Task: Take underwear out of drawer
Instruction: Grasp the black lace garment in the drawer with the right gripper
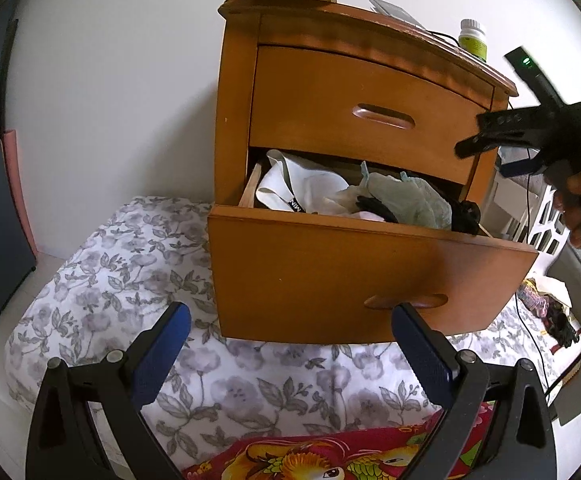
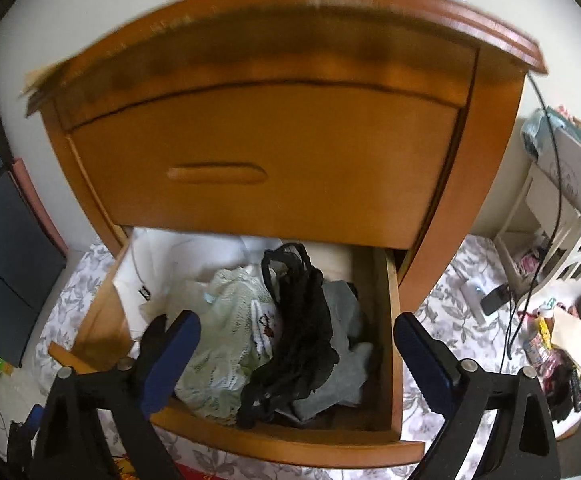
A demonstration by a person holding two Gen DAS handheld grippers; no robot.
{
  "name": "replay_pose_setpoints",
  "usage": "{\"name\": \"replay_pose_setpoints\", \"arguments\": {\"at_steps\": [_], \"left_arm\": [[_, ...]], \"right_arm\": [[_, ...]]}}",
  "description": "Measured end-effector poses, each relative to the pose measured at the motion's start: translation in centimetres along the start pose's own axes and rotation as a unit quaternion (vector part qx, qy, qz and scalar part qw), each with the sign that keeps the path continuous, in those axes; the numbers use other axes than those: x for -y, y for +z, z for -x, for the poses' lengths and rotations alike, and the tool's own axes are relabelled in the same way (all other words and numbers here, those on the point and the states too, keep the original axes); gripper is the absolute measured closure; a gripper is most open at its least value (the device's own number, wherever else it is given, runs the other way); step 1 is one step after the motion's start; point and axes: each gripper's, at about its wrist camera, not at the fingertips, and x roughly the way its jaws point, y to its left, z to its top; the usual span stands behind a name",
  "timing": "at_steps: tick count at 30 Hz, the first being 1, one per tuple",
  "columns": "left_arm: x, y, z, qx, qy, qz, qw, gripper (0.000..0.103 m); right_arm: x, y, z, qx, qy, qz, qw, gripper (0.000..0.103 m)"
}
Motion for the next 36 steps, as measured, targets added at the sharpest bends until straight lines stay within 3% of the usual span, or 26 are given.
{"name": "replay_pose_setpoints", "arguments": {"at_steps": [8,10,12,14,19,25,36], "left_arm": [[0.4,-0.1,-0.3,-0.009,-0.005,-0.011,0.9999,0.003],[0.4,-0.1,-0.3,-0.01,-0.005,-0.012,0.9999,0.003],[0.4,-0.1,-0.3,-0.011,-0.004,-0.012,0.9999,0.003],[0.4,-0.1,-0.4,-0.012,-0.004,-0.012,0.9998,0.003],[0.3,-0.2,-0.6,-0.018,-0.002,-0.012,0.9998,0.003],[0.5,-0.3,-0.7,-0.023,-0.002,-0.016,0.9996,0.003],[0.6,-0.3,-0.5,-0.027,-0.001,-0.019,0.9995,0.003]], "right_arm": [[2.0,-1.5,-5.7,-0.09,0.001,-0.059,0.994,0.028],[2.7,-1.7,-6.7,-0.105,0.003,-0.081,0.991,0.039],[3.1,-1.9,-7.3,-0.112,0.006,-0.093,0.989,0.047],[3.4,-2.1,-7.6,-0.113,0.007,-0.103,0.988,0.063],[3.6,-2.0,-6.7,-0.097,0.003,-0.097,0.991,0.083],[4.5,-1.7,-4.5,-0.076,-0.006,-0.092,0.993,0.092],[4.0,0.0,-0.5,-0.046,-0.02,-0.069,0.996,0.093]]}}
